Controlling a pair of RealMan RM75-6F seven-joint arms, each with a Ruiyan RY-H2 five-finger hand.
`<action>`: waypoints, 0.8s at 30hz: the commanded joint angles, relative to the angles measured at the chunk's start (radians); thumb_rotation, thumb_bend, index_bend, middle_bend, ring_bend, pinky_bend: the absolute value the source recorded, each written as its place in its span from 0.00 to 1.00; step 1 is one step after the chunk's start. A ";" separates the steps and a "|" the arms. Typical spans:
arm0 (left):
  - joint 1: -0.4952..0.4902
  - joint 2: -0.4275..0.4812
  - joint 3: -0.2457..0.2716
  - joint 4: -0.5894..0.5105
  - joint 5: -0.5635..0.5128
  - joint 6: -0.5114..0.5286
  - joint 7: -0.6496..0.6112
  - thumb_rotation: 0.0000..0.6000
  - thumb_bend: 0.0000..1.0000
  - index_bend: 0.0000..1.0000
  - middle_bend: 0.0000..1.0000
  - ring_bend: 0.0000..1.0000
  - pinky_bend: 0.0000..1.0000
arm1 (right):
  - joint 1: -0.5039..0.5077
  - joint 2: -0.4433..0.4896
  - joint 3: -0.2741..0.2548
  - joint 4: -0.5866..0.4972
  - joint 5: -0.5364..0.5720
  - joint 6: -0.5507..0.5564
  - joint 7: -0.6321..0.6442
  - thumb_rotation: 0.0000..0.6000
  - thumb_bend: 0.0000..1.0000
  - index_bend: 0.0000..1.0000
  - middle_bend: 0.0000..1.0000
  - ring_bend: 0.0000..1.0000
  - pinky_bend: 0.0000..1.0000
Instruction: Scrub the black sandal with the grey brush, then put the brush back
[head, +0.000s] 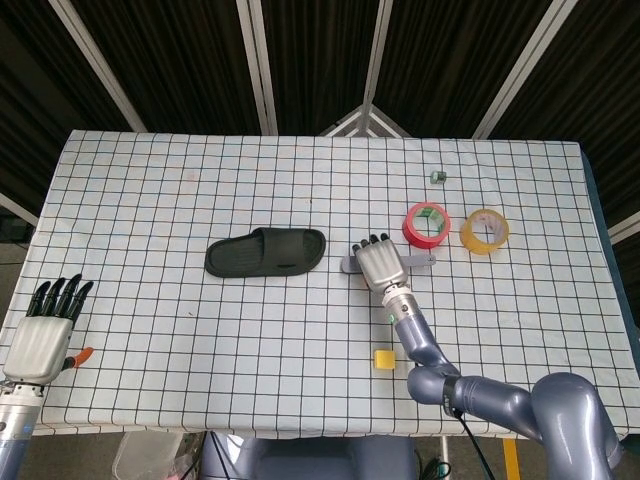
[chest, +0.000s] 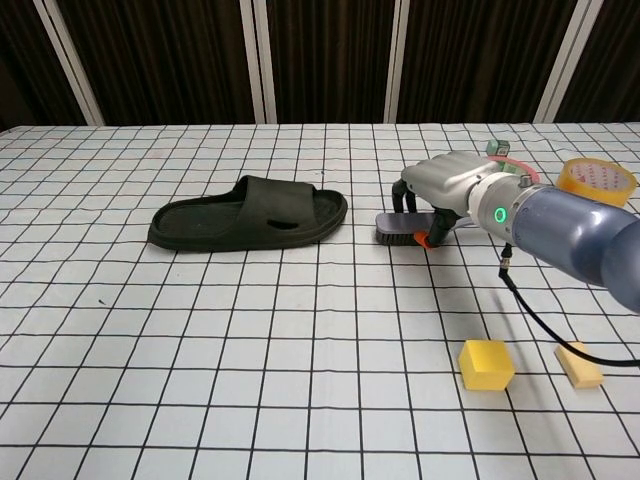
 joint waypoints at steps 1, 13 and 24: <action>-0.001 0.000 0.000 0.000 -0.002 -0.001 0.001 1.00 0.09 0.00 0.00 0.00 0.02 | 0.001 -0.003 -0.003 0.008 -0.003 -0.002 0.006 1.00 0.47 0.39 0.36 0.26 0.28; -0.003 -0.002 0.003 0.001 -0.002 -0.003 0.004 1.00 0.12 0.00 0.00 0.00 0.02 | 0.006 -0.012 -0.011 0.025 -0.031 0.013 0.029 1.00 0.47 0.53 0.47 0.37 0.41; -0.033 -0.010 0.014 0.005 0.010 -0.054 0.007 1.00 0.22 0.00 0.00 0.00 0.02 | -0.006 0.008 -0.023 -0.012 -0.083 0.058 0.044 1.00 0.47 0.61 0.54 0.45 0.50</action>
